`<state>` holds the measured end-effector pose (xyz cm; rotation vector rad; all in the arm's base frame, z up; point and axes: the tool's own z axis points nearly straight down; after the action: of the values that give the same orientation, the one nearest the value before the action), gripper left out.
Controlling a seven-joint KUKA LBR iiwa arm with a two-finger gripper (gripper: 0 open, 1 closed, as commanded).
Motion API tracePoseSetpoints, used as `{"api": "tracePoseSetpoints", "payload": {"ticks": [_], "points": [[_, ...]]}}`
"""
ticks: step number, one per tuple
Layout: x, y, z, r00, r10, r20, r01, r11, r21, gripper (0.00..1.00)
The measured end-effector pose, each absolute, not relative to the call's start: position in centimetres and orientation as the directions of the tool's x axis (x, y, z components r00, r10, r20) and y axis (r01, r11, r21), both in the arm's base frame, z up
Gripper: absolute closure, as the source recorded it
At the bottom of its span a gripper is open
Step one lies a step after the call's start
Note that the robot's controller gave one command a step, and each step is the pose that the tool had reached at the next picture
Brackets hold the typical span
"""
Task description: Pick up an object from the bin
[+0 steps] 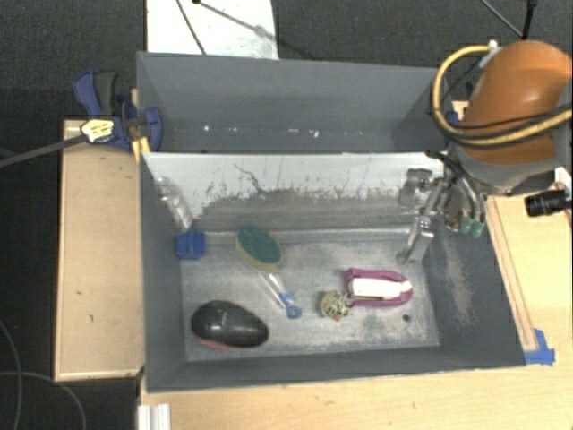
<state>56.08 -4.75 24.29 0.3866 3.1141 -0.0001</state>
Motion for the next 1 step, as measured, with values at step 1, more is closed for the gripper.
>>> {"api": "tracePoseSetpoints", "payload": {"ticks": [1], "points": [[52.98, -5.33, 14.01, -0.996, 0.090, 0.005, 0.090, 0.996, 0.000, 0.00]]}}
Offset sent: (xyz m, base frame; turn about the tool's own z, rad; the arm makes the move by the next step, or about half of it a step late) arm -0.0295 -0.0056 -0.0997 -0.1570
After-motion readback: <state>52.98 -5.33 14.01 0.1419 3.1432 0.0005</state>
